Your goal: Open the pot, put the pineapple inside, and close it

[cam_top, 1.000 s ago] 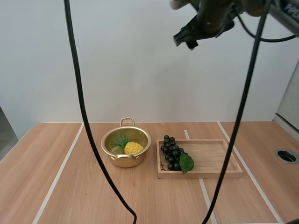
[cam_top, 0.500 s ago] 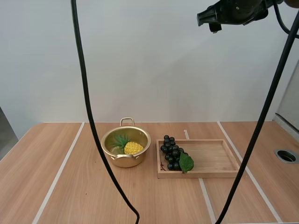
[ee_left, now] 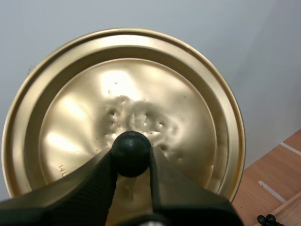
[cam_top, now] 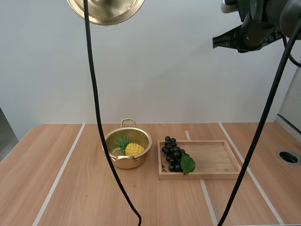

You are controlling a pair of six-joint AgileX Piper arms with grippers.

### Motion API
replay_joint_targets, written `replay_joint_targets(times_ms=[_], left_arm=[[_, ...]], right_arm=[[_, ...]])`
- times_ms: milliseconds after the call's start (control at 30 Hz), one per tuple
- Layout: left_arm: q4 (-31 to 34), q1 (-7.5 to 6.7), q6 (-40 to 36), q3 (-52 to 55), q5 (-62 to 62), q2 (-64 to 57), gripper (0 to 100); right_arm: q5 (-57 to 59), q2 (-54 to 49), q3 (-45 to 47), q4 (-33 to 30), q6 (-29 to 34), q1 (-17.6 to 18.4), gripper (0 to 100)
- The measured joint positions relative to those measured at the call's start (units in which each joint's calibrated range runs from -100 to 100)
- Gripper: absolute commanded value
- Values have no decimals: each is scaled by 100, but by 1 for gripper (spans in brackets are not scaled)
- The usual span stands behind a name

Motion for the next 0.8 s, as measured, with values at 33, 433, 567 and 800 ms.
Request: replay_joint_targets(times_ms=[33, 433, 567, 800], left_arm=[[-48, 0, 0, 116, -89, 0, 0], [-395, 0, 180, 1790, -876, 415, 0], [-442, 0, 249, 2319, -1082, 668, 0], [-520, 0, 441, 3146, -1357, 1004, 0]], right_arm=[[-111, -12, 121, 0, -11, 1, 0], [-1183, -60, 1406, 13, -23, 1, 0], [-1469, -60, 1764, 13, -44, 1, 0], [-1846, -60, 2061, -29, -131, 1, 0]])
